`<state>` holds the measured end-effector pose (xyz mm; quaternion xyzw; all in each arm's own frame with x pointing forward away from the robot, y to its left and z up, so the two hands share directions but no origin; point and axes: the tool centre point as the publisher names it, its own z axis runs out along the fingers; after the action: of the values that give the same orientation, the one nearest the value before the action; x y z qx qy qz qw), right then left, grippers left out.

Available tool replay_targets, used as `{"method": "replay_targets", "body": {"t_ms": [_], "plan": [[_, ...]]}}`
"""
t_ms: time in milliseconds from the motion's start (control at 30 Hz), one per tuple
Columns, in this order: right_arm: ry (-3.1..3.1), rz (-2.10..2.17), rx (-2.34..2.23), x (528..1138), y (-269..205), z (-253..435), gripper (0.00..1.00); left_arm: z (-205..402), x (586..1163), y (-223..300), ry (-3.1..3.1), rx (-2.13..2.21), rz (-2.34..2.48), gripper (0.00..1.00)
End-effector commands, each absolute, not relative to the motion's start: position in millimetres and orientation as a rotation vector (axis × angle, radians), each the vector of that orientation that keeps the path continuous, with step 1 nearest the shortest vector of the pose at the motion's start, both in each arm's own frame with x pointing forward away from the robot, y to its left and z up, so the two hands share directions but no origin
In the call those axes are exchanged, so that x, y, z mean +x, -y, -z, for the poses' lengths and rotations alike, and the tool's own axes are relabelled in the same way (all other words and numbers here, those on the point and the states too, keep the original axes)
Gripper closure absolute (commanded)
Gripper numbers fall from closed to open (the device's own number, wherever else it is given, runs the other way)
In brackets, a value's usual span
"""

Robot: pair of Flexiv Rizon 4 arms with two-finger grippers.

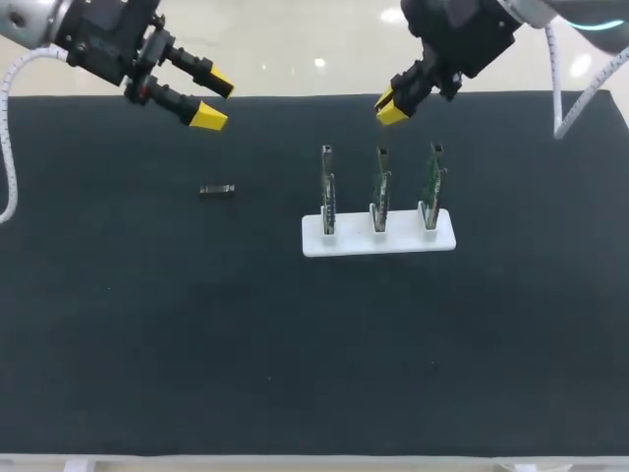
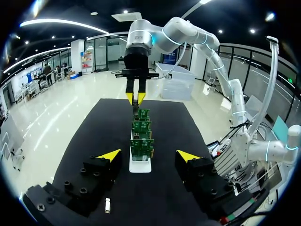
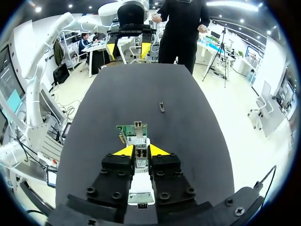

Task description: Pick up the optical module with the left hand, and insert it into the network port with the right hand.

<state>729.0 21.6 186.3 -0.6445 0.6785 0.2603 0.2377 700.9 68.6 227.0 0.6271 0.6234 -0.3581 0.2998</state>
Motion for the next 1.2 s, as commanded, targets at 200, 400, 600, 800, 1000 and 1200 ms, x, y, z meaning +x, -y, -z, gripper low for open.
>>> {"method": "replay_targets", "body": {"t_ms": [200, 400, 600, 800, 1000, 1200], "plan": [[-1.830, -0.733, -1.759, 730.8, -22.1, -179.6, 1.00, -227.1, 701.7, -68.2, -1.658, 1.667, 0.950, 0.00], [-1.815, -0.749, -1.763, 730.5, -23.8, -179.7, 1.00, -227.1, 701.7, -68.2, -1.658, 1.667, 0.950, 0.00], [-1.819, -0.756, -1.763, 727.6, -24.8, -181.4, 1.00, -227.1, 701.7, -68.2, -1.658, 1.667, 0.950, 0.00], [-1.815, -0.766, -1.758, 725.7, -23.8, -178.8, 1.00, -227.1, 701.7, -68.2, -1.658, 1.667, 0.950, 0.00], [-1.814, -0.766, -1.752, 724.8, -21.5, -176.8, 1.00, -227.1, 701.7, -68.2, -1.658, 1.667, 0.950, 0.00], [-1.818, -0.765, -1.752, 724.9, -18.3, -178.9, 1.00, -227.1, 701.7, -68.2, -1.658, 1.667, 0.950, 0.00]]}}
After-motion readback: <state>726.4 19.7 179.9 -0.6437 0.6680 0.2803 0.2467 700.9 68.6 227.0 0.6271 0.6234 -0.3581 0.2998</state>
